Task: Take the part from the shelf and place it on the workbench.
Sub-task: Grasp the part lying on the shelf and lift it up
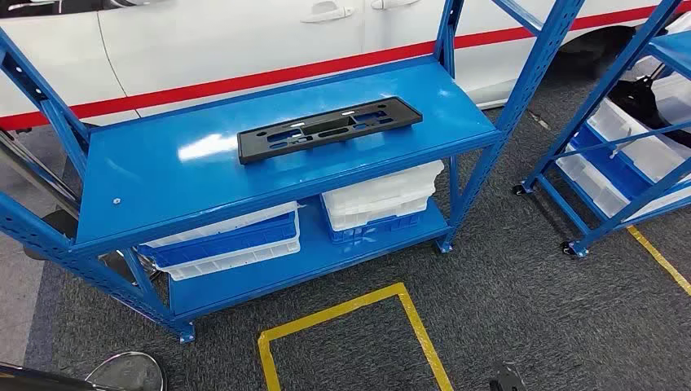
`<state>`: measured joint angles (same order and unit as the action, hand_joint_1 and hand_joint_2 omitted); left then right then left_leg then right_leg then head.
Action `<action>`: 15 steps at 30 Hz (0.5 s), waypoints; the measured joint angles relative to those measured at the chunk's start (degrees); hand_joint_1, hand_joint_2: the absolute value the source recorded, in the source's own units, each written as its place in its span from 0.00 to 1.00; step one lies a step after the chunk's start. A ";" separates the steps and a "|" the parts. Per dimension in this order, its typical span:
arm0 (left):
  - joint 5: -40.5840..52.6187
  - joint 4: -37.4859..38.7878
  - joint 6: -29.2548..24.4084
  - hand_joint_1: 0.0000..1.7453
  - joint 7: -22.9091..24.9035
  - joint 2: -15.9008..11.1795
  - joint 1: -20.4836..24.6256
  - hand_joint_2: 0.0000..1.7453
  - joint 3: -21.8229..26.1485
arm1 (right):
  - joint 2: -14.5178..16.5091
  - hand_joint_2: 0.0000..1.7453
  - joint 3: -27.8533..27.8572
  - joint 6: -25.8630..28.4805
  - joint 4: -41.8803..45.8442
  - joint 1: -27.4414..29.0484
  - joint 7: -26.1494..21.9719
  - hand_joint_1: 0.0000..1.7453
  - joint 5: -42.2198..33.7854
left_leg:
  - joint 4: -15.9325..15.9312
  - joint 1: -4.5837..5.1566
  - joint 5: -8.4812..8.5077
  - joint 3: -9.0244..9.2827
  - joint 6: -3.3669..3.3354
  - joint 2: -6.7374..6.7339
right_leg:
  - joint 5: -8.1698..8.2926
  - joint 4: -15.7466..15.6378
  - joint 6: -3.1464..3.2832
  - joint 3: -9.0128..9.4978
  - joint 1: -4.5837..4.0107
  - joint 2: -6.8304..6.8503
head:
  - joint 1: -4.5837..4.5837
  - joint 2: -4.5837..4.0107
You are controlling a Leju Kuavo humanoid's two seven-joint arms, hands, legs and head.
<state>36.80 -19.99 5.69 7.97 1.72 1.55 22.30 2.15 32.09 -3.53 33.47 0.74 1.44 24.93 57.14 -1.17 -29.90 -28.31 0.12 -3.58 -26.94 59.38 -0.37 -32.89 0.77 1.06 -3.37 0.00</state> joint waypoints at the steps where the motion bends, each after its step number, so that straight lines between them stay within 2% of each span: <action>1: 0.37 0.02 0.08 0.00 0.05 0.01 0.06 0.00 0.24 | -0.12 0.00 -0.04 0.08 0.35 -0.17 -0.19 0.00 -0.21 | 0.00 0.00 0.00 0.00 0.00 0.00 | 0.00 0.00 0.00 0.00 0.00 0.00 | 0.00 0.00; 6: 5.13 0.41 0.44 0.00 0.73 0.20 1.25 0.00 3.09 | -0.81 0.00 -2.02 0.53 7.18 -2.32 -3.47 0.00 -2.20 | 0.01 0.01 0.01 0.05 0.00 -0.02 | 0.02 0.00 -0.01 0.03 0.02 -0.01 | 0.00 0.00; 15: 11.98 0.88 1.25 0.00 1.56 0.57 2.28 0.00 6.80 | -1.36 0.00 -11.47 0.97 22.73 -5.60 -5.37 0.00 -2.67 | 0.03 0.00 0.03 0.07 0.01 0.00 | 0.02 0.02 -0.01 0.04 0.00 -0.01 | 0.00 0.00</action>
<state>48.78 -19.11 6.94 9.53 2.28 3.83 29.10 0.79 20.61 -2.56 56.19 -4.86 -3.93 22.26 57.17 -1.16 -29.86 -28.24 0.13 -3.58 -26.92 59.40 -0.38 -32.85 0.77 1.06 -3.37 0.00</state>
